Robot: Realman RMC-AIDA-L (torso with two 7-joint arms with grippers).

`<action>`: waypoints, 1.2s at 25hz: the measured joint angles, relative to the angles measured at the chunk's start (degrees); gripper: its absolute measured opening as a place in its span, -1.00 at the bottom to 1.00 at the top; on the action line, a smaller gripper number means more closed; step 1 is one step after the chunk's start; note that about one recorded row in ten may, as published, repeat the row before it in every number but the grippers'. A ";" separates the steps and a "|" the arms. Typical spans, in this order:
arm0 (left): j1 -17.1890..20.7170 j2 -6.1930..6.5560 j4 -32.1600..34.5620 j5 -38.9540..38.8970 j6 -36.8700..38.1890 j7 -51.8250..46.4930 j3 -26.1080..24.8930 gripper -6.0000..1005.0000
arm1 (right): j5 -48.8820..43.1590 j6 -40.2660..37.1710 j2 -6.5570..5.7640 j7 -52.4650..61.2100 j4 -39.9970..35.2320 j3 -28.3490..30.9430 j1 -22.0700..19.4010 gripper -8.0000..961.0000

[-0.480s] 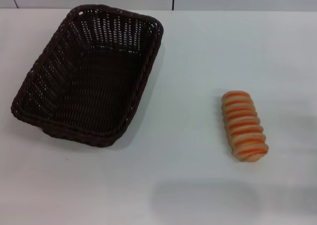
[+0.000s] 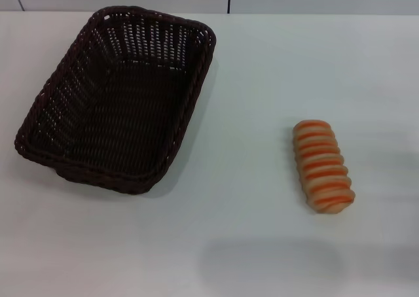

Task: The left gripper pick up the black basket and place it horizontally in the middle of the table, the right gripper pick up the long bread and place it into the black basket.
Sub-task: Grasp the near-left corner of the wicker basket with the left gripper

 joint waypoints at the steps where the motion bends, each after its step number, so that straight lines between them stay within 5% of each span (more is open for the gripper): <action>1: -0.03 0.01 -0.09 0.01 -0.12 -0.69 0.00 0.18 | 0.00 0.12 0.00 0.00 0.00 0.00 0.05 0.46; 3: -0.06 0.06 -0.30 0.08 -0.41 -2.40 0.07 0.18 | 0.02 0.31 0.00 0.00 0.00 0.00 0.15 0.46; 5: 0.06 0.32 -3.31 0.33 -1.23 -14.49 2.39 0.18 | 0.03 0.31 0.00 0.00 0.00 0.00 0.19 0.46; 7: 0.56 0.49 -9.45 0.46 -0.66 -28.04 7.83 0.18 | 0.05 0.13 0.00 -0.01 0.02 0.00 0.14 0.46; 10: 1.07 0.67 -14.90 0.53 0.06 -36.02 12.50 0.18 | 0.05 0.06 0.00 -0.02 0.11 0.00 0.10 0.46; 12: 2.36 0.78 -25.71 3.03 2.94 -47.96 19.00 0.18 | 0.05 -0.07 0.04 -0.02 0.31 0.00 -0.09 0.46; 16: 2.64 0.78 -32.46 7.58 4.67 -54.41 21.16 0.18 | 0.03 -0.25 0.05 -0.02 0.36 0.00 -0.20 0.46; 20: 0.98 0.43 -50.81 27.81 9.88 -72.54 25.56 0.18 | 0.04 -0.61 0.07 -0.02 0.36 0.00 -0.24 0.46; 25: -1.62 0.44 -59.28 43.19 12.83 -83.53 29.08 0.18 | 0.04 -0.70 0.09 -0.02 0.35 0.01 -0.21 0.46; 27: -1.62 0.44 -59.28 43.19 12.83 -83.53 29.08 0.18 | 0.06 -0.73 0.09 -0.02 0.50 0.00 -0.10 0.46; 28: -4.21 0.42 -62.88 53.62 13.29 -90.32 30.60 0.18 | 0.06 -0.73 0.09 -0.02 0.50 0.00 -0.10 0.46; 30: -5.82 0.39 -63.96 59.59 13.27 -94.22 31.70 0.18 | 0.08 -0.77 0.08 -0.02 0.93 0.00 -0.13 0.46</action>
